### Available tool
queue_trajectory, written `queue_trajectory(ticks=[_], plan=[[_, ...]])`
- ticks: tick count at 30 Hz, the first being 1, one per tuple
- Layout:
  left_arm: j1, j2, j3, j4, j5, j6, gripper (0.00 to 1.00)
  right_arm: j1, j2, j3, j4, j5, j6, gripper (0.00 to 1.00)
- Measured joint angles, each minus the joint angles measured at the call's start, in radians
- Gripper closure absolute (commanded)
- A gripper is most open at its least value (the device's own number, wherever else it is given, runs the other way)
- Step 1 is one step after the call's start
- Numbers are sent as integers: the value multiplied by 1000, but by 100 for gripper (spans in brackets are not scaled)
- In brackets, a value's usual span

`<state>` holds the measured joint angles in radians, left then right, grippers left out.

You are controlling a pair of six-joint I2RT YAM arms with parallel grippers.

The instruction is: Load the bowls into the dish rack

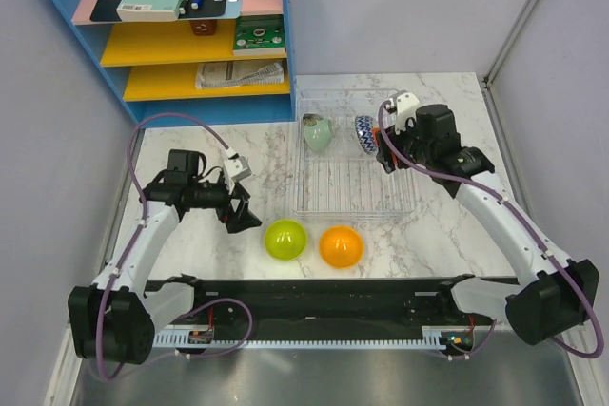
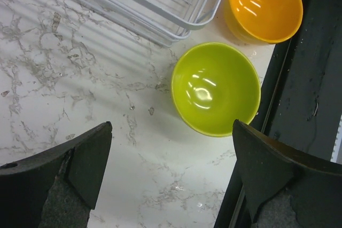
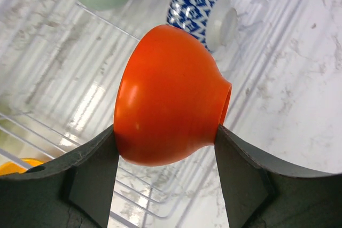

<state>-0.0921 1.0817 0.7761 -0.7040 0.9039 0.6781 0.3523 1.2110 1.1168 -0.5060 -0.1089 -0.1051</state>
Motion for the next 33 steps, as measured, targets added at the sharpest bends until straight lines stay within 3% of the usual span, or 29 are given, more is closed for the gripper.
queue_trajectory(ticks=[19,33], plan=[[0,-27,-31,-6,23,28,0,219,240,-48,-11,481,-164,100],[0,-27,-36,-5,23,39,0,296,410,-28,53,641,-278,100]])
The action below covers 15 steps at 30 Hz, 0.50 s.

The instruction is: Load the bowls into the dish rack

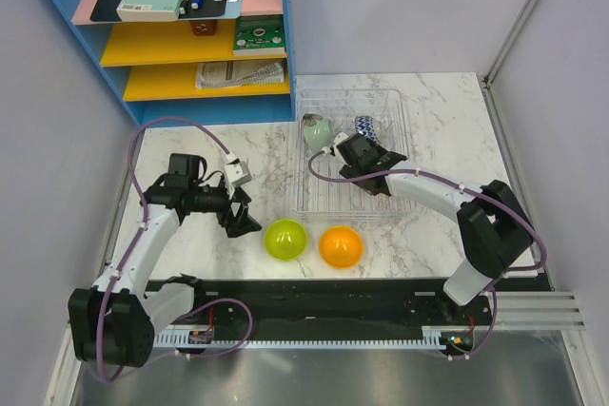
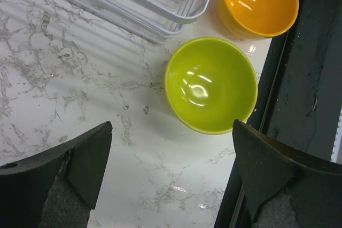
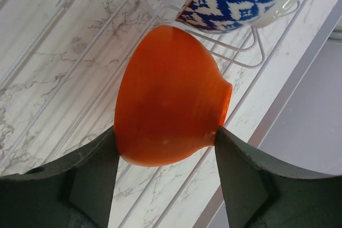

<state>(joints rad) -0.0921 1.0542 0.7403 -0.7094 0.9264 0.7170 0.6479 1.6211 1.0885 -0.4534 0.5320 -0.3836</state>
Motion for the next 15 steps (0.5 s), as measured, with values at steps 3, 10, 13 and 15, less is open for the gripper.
queue_trajectory(ticks=[3,10,13,15], plan=[[0,0,-4,0,0,1,0,17,44,7,21,48,-29,100],[0,-1,-8,0,0,3,0,46,109,23,46,132,-75,99],[0,-2,-10,0,0,3,0,53,137,29,53,171,-94,62],[0,-2,-11,0,0,4,0,56,149,31,59,190,-103,46]])
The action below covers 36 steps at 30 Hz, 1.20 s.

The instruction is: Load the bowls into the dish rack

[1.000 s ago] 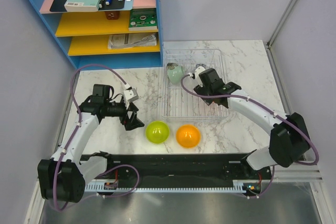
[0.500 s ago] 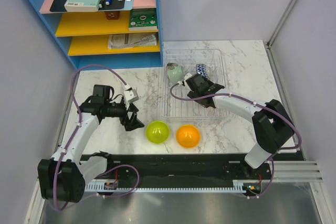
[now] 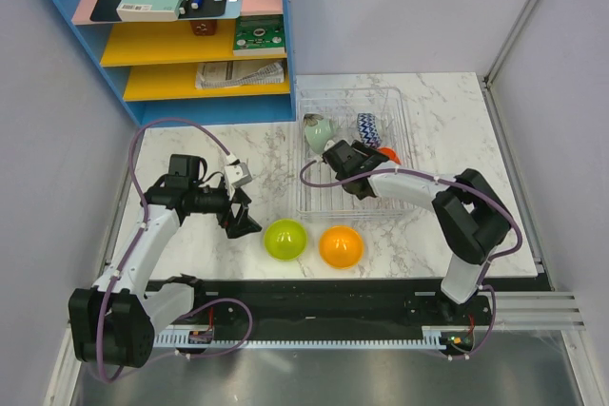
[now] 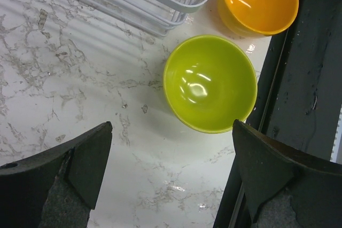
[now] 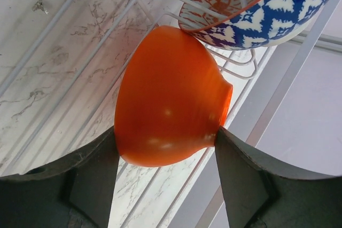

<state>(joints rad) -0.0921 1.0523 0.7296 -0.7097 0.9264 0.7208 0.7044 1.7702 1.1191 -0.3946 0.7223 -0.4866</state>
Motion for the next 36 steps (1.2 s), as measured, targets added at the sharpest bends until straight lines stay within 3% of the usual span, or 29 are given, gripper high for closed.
queue_trajectory(ticks=[3,5,7,23,36], plan=[[0,0,0,0,0,2,0,8,12,0,5,20,-10,20],[0,-1,0,0,0,3,0,13,13,0,5,24,-13,7],[0,-1,0,0,0,5,0,17,13,0,6,15,-12,2],[-9,-8,0,0,-1,7,0,36,3,0,-48,-69,-1,2],[-245,293,2,104,-193,-16,0,40,-270,169,-214,-313,65,2]])
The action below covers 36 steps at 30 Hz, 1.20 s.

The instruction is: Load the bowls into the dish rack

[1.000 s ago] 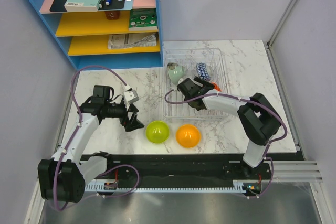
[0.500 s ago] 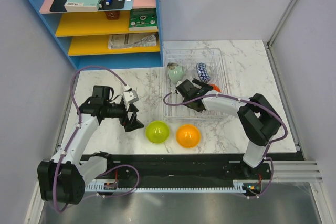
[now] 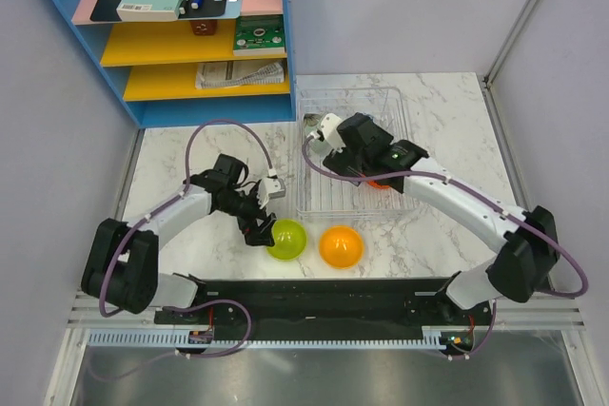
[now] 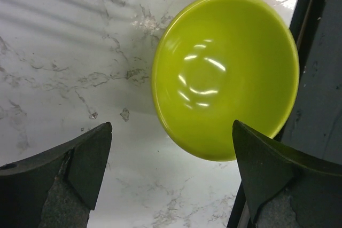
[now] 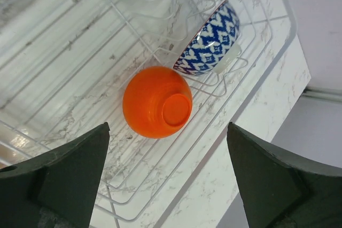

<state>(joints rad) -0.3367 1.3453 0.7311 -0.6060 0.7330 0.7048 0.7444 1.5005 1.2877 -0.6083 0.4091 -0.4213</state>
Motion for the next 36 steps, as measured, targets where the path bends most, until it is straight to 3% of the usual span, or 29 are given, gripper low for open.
queue_trajectory(ticks=[4,6,9,10,16,28,32,36], plan=[[-33,85,7,34,-54,-15,1,0,-86,30,-16,-64,15,2],[-47,115,18,46,-75,-22,11,0,-115,32,-21,-86,18,2],[-59,148,32,63,-102,-35,40,0,-135,32,-30,-107,24,2],[-63,156,37,67,-109,-37,59,0,-138,32,-32,-115,25,2],[-68,173,55,68,-114,-62,98,-3,-138,20,-35,-129,29,2],[-60,90,57,47,-132,-55,98,-134,-169,62,-34,-233,109,3],[43,-12,84,-17,-126,-30,98,-229,-188,120,-19,-360,176,3],[159,-96,209,-41,-112,-24,98,-272,-190,146,-1,-571,281,3]])
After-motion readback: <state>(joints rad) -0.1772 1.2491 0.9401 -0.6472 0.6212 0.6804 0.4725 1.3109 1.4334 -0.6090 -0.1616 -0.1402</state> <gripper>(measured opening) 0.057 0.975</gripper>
